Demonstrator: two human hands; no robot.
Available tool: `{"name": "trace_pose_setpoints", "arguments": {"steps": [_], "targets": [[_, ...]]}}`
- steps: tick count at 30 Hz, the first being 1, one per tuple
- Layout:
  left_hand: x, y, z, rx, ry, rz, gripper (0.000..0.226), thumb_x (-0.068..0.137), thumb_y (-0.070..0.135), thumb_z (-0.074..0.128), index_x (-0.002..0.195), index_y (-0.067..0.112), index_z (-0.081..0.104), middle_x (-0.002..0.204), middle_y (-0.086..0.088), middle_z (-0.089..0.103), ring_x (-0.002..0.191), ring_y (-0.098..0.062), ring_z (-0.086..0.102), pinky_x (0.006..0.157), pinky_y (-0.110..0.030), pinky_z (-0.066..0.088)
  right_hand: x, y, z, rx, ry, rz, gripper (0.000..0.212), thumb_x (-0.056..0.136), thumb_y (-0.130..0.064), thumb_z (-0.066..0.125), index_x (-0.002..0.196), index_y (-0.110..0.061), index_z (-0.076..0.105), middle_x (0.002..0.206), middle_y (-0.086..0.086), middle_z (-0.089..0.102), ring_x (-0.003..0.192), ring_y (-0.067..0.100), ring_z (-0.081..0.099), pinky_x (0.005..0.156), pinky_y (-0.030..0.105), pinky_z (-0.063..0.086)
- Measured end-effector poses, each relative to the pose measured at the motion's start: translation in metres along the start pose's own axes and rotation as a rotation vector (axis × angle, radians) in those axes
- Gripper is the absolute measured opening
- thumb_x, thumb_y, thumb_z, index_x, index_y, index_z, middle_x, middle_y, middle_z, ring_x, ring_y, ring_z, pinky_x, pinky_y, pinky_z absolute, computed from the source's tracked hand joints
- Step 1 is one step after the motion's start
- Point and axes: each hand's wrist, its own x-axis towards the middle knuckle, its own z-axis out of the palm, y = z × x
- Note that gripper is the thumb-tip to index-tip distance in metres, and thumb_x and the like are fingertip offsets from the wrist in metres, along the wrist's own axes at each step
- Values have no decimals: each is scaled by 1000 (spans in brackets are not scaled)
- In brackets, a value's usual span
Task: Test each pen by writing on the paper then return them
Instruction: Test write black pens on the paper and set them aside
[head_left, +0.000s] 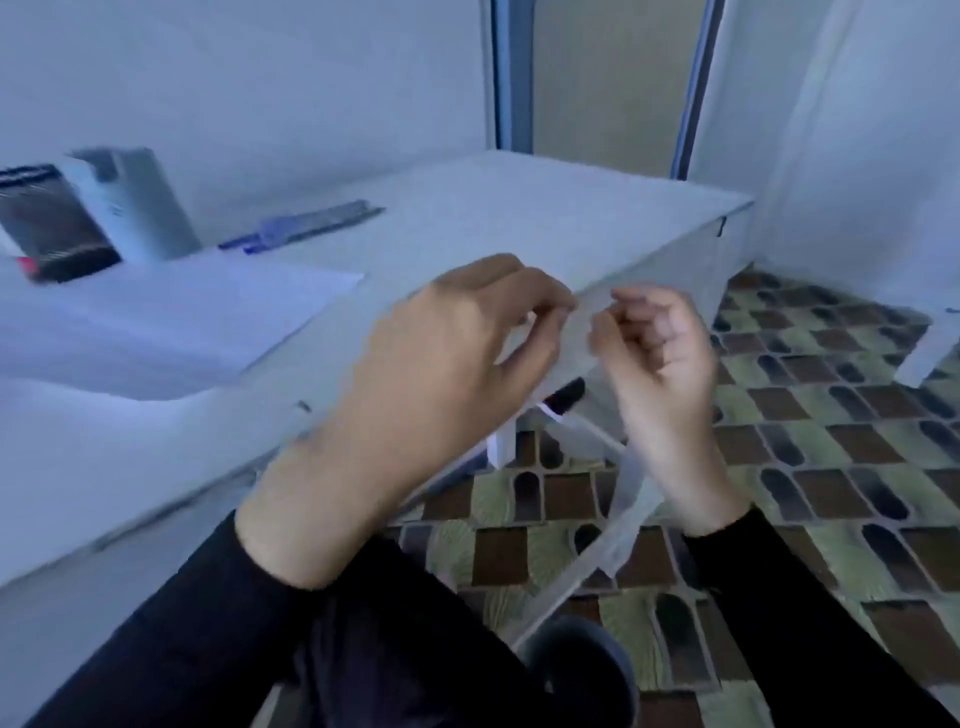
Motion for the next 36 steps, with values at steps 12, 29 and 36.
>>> {"name": "trace_pose_setpoints", "arguments": {"steps": [12, 29, 36], "targets": [[-29, -129, -172, 622, -217, -464, 20, 93, 40, 49, 102, 37, 67, 96, 18, 66, 82, -7, 61, 63, -26, 48, 109, -55, 192, -53, -672, -565, 10, 86, 5, 66, 93, -2, 68, 85, 4, 66, 75, 10, 63, 74, 22, 52], [-102, -235, -179, 685, -262, -505, 43, 88, 46, 29, 92, 29, 69, 88, 11, 65, 76, -18, 64, 52, -33, 52, 162, 32, 300, -938, -1042, -659, 27, 101, -24, 47, 104, -16, 73, 104, 3, 59, 100, 24, 56, 71, 32, 36], [-102, -231, -176, 711, -248, -515, 19, 93, 33, 52, 97, 25, 69, 91, 7, 65, 83, -21, 63, 55, -34, 52, 147, 21, 302, -617, -869, -765, 21, 100, -29, 41, 106, -19, 59, 79, -6, 59, 73, 28, 59, 66, 36, 38]]}}
